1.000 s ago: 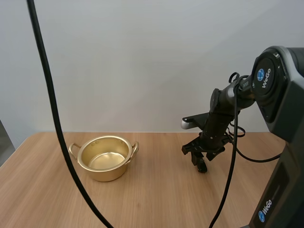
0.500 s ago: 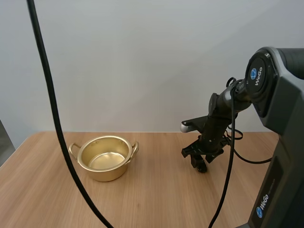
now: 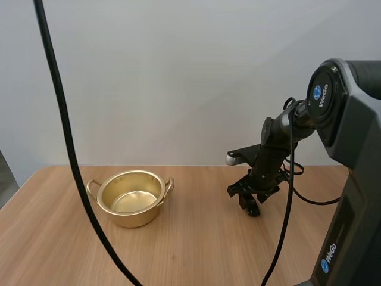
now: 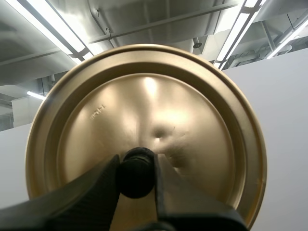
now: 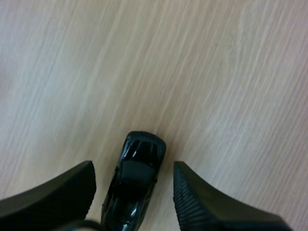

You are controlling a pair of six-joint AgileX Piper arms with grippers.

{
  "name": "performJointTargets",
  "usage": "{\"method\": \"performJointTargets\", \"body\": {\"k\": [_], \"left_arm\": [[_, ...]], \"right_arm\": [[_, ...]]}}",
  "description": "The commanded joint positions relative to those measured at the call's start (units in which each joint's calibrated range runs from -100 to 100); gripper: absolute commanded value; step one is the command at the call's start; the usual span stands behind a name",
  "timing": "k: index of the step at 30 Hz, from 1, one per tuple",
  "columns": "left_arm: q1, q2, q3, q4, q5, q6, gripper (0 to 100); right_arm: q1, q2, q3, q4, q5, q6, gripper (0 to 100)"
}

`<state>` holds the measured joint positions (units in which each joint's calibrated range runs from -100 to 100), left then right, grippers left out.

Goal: Open the pot, put the car inside, and close it

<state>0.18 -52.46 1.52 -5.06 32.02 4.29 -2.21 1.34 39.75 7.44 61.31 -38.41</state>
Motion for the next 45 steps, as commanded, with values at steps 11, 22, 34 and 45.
{"method": "performJointTargets", "body": {"k": [11, 22, 34, 45], "left_arm": [[-0.03, 0.0, 0.0, 0.0, 0.6, 0.0, 0], [-0.03, 0.0, 0.0, 0.0, 0.6, 0.0, 0], [-0.03, 0.0, 0.0, 0.0, 0.6, 0.0, 0], [-0.03, 0.0, 0.0, 0.0, 0.6, 0.0, 0]], "right_arm": [[0.0, 0.0, 0.1, 0.0, 0.3, -0.7, 76], [0.0, 0.0, 0.1, 0.5, 0.6, -1.1, 76], [0.0, 0.0, 0.1, 0.5, 0.8, -1.2, 76], [0.0, 0.0, 0.1, 0.5, 1.2, -1.2, 71]]}}
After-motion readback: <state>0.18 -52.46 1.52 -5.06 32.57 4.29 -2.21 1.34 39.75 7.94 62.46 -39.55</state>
